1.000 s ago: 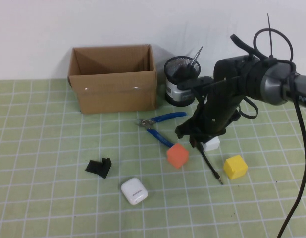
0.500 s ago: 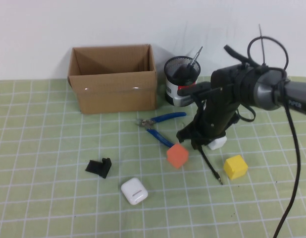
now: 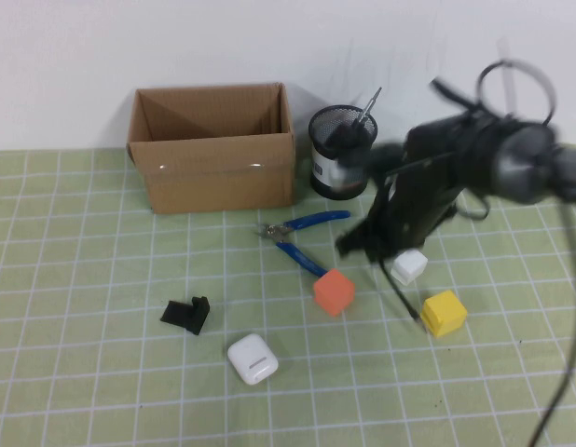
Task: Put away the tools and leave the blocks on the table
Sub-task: Pick up the long Screwdriver from the table, then place the long Screwdriver into the round holder, then pick up the pliers from the table, then place the Pliers into the box
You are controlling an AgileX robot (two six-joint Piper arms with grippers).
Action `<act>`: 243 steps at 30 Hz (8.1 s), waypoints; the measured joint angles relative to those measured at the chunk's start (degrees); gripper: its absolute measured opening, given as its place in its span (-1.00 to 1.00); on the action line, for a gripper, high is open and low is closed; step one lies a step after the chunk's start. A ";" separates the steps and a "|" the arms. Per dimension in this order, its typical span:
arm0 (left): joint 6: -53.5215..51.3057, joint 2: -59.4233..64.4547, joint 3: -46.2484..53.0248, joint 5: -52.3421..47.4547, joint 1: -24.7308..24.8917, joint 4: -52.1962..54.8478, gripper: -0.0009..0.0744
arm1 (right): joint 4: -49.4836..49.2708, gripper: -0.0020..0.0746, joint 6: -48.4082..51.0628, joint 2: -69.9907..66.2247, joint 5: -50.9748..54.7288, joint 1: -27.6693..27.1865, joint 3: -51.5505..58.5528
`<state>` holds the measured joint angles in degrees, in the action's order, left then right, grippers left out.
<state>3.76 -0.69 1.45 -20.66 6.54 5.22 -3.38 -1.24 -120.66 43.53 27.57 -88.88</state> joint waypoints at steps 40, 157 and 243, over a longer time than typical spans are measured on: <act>0.00 0.00 0.00 0.00 0.00 0.07 -0.98 | -1.24 -0.14 -3.19 -5.16 -65.29 -0.88 -1.69; 0.00 0.00 0.00 0.00 0.00 0.07 -0.99 | -1.28 -0.81 -11.63 -18.33 -50.66 12.55 -30.68; 0.00 0.00 0.00 0.00 0.00 0.12 -0.99 | 1.52 -0.89 0.55 -2.97 12.23 11.24 -45.81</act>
<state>3.76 -0.69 1.45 -20.66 6.54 5.34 -1.86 -0.68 -123.63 55.76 38.81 -134.68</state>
